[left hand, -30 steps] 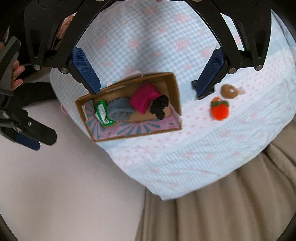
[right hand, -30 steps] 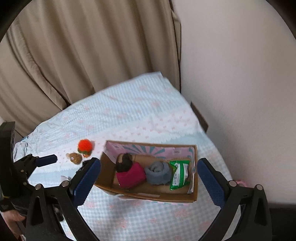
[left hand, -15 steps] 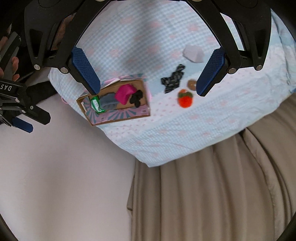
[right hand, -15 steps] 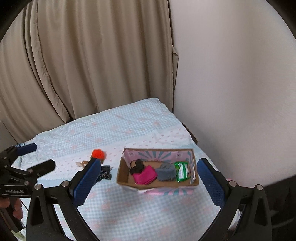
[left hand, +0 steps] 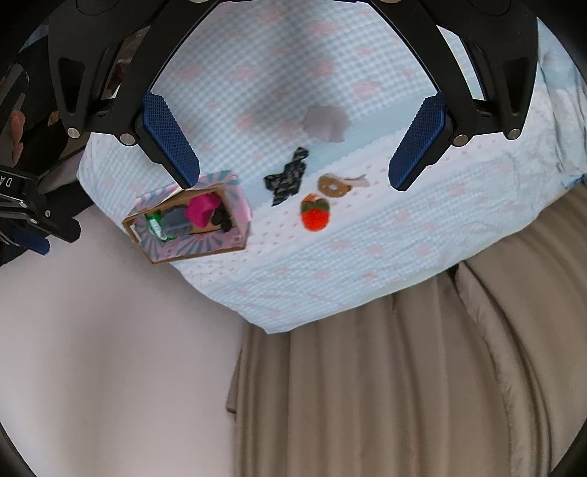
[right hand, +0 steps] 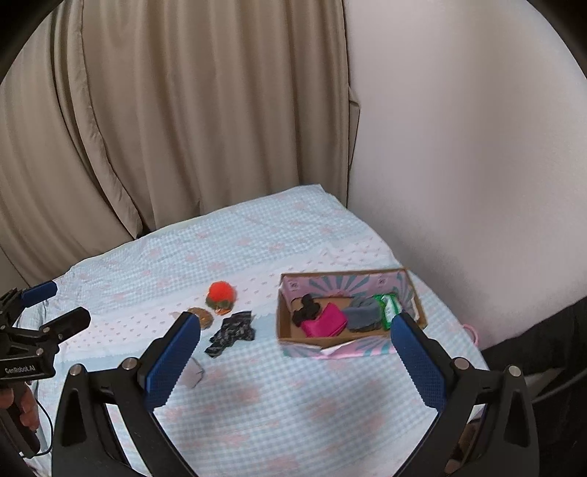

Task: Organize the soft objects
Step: 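Withdraw both tools from the box toward the tie and plush ball, then grasp the brown plush ball with the left tool while the right tool grasps the black tie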

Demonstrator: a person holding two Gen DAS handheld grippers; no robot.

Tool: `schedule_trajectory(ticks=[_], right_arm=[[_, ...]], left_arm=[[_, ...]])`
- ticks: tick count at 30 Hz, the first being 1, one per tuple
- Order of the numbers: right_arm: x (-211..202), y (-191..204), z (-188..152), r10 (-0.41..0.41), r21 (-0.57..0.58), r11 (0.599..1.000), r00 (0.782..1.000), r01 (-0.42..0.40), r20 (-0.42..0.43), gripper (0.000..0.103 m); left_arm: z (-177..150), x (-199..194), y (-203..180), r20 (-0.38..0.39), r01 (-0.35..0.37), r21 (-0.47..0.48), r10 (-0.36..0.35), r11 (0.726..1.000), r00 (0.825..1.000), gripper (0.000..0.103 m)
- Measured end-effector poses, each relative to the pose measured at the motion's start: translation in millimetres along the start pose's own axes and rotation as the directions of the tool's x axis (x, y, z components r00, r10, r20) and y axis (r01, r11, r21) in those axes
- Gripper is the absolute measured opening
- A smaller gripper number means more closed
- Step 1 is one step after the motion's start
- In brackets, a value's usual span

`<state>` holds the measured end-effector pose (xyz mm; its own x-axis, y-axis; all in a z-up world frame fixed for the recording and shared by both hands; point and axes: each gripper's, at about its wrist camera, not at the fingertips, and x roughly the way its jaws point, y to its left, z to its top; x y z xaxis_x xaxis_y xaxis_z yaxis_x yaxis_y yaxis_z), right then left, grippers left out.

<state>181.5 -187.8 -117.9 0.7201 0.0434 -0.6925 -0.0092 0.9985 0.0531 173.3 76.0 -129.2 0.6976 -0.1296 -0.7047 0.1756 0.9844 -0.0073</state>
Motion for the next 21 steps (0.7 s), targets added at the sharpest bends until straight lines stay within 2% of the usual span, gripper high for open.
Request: schedule_trajectory(ticks=[3, 7, 14, 21], right_arm=[[9.4, 18.4, -9.4, -0.026, 0.033, 0.999, 1.0, 0.027, -0.014, 0.103], [33.5, 41.2, -21.8, 0.003, 0.044, 0.999, 0.999, -0.001, -0.033, 0.103], [93.0, 76.4, -41.6, 0.057, 0.072, 0.996, 0.993, -0.05, -0.102, 0.103], [168.0, 105.7, -66.9, 0.084, -0.004, 0.996, 0.982, -0.086, -0.17, 0.103]], left_arm=[[-7.2, 16.9, 23.3, -0.009, 0.002, 0.002, -0.002, 1.0, 1.0, 0.103], [-16.5, 46.4, 52.0, -0.031, 0.015, 0.011, -0.015, 1.0, 0.999, 0.103], [-21.8, 107.4, 76.9, -0.069, 0.049, 0.038, -0.047, 0.998, 0.996, 0.103], [-31.2, 196.3, 89.0, -0.141, 0.082, 0.048, -0.075, 0.995, 0.987, 0.103]])
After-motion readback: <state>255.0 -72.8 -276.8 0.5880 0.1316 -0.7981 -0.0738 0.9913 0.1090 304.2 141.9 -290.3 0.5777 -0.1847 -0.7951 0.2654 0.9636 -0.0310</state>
